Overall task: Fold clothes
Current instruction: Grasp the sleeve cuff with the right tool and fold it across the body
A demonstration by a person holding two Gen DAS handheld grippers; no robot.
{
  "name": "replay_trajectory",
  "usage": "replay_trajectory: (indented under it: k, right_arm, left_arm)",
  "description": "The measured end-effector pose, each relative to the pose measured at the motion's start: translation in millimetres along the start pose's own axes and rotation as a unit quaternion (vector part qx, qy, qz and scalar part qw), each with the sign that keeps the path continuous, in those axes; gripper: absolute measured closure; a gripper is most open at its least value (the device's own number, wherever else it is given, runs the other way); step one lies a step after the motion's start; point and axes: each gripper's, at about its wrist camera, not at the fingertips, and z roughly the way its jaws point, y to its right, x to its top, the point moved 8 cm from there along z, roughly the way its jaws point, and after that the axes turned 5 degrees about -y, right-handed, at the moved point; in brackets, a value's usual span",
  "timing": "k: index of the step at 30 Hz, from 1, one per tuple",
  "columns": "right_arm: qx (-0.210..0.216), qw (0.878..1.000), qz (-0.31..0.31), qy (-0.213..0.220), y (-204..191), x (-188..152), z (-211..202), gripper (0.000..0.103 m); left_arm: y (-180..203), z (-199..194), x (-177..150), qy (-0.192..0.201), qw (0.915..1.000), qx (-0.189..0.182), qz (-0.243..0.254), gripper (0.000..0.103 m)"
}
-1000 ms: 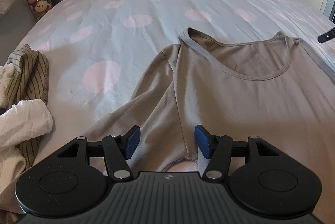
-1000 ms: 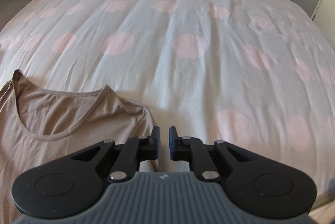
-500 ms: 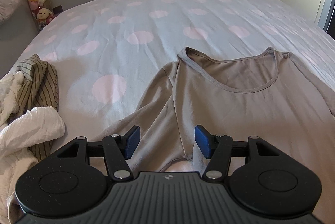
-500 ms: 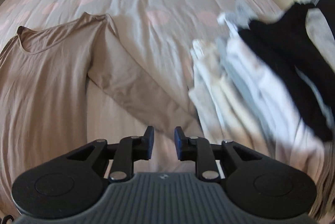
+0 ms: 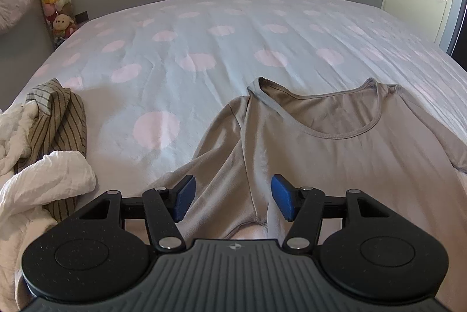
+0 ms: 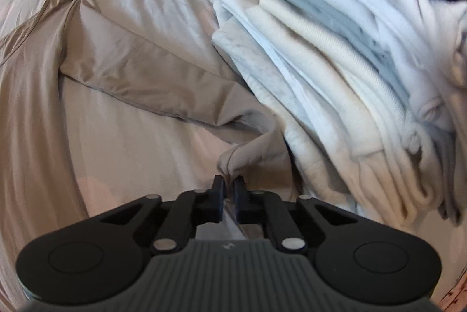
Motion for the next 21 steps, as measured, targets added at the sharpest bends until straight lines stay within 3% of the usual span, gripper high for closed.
replay_trajectory:
  k: [5,8,10,13,17,21]
  right_arm:
    - [-0.047,0.995,-0.086,0.035,-4,29,-38,0.096]
    - [-0.084,0.983,-0.149,0.069,-16,65,-67,0.096]
    - [-0.088,0.974,-0.189,0.091,-36,87,-86,0.096]
    - [-0.095,0.949,-0.273,0.124,-83,107,-110,0.097]
    - [-0.114,0.897,-0.392,0.169,-156,118,-139,0.097]
    - [-0.059,0.867,-0.456,0.191,-227,113,-166,0.097]
  left_arm:
    - [-1,-3,3,0.011,0.9999,-0.006,-0.003,0.047]
    - [2,-6,5,0.018,0.9998,-0.014,-0.002,0.047]
    - [3,-7,5,0.017,0.9997,-0.018,-0.001,0.047]
    - [3,-7,4,0.014,0.9997,-0.020,0.000,0.047]
    - [0,-6,2,0.013,0.9997,-0.022,-0.005,0.047]
    - [-1,-8,3,0.018,0.9987,-0.044,-0.018,0.047]
